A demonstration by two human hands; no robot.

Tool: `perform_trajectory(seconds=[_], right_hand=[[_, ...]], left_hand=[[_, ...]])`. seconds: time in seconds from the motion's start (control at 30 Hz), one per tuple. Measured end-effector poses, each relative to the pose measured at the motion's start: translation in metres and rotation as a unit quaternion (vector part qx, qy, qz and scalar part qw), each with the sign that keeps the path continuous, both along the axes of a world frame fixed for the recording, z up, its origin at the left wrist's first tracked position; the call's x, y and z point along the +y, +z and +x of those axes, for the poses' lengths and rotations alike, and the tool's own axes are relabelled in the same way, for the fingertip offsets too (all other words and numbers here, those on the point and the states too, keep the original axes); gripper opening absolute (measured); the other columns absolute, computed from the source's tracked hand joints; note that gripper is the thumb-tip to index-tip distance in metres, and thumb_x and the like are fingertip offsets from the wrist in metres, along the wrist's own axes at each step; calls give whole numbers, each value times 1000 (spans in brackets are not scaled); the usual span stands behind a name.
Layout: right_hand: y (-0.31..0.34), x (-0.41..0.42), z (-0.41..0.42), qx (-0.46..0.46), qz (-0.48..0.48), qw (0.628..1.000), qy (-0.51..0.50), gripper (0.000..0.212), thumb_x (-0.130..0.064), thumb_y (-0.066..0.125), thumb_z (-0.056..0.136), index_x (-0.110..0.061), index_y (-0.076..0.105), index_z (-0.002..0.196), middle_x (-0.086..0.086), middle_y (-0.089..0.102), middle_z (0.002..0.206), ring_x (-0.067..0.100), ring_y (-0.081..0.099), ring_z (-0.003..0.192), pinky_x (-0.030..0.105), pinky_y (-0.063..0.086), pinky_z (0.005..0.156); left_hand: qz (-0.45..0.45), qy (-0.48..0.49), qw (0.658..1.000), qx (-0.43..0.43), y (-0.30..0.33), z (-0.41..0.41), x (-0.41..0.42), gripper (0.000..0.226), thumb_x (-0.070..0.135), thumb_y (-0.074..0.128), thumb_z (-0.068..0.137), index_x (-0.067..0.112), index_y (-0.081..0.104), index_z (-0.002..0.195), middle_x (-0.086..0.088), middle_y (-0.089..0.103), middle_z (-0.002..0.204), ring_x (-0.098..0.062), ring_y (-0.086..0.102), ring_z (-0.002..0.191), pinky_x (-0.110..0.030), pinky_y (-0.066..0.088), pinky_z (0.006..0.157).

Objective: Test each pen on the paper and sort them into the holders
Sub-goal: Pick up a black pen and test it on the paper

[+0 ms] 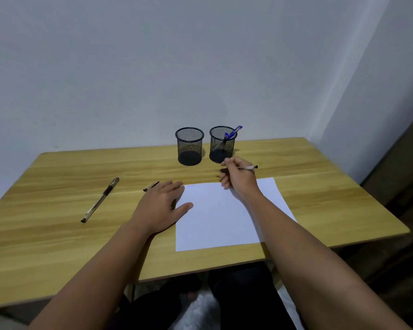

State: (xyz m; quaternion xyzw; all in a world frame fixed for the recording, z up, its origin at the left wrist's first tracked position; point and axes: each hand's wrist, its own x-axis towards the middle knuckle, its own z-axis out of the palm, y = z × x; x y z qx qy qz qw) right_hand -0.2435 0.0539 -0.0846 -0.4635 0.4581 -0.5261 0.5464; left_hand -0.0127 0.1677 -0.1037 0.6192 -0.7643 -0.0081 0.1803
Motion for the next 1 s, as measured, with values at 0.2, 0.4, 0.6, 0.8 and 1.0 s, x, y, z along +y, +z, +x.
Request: perform_trajectory(seconds=[0.2,0.4,0.6,0.8,1.0], right_hand=[[-11,6,5,42,-51,998,7,49,-26,72,103,9,54,74,21,53,64,24,50,52,28,40,46],[-3,13,11,65,-67,996,5,51,-17,74,101,18,46,77,20,47,63,17,48,46,23,40,44],[-13,14,8,96,-54,993,29,42,-16,75,100,11,52,76,20,58,60,24,57,52,28,46,49],[-13,13,9,111,-51,992,25,39,-10,72,100,15,52,79,20,59,62,20,59,51,29,47,49],[-16,12,9,125,-55,990,26,38,-13,74,99,12,56,77,18,62,62,17,60,50,29,48,51]], left_hand=[[-17,9,1000,19,-6,1,-1,77,74,39,86,21,65,135,7,54,150,-20,43,144,-47,35,116],[-15,6,999,33,-6,1,0,75,72,42,86,20,63,136,7,51,152,-20,40,146,-43,31,119],[-5,12,999,42,-4,0,1,79,73,40,85,22,58,143,7,49,154,-18,37,148,-39,26,120],[-1,12,999,45,-2,-2,3,81,73,39,84,20,57,143,5,49,155,-19,37,149,-40,27,120],[5,16,999,42,-2,-2,5,78,70,42,87,21,54,146,6,46,156,-17,33,150,-40,24,122]])
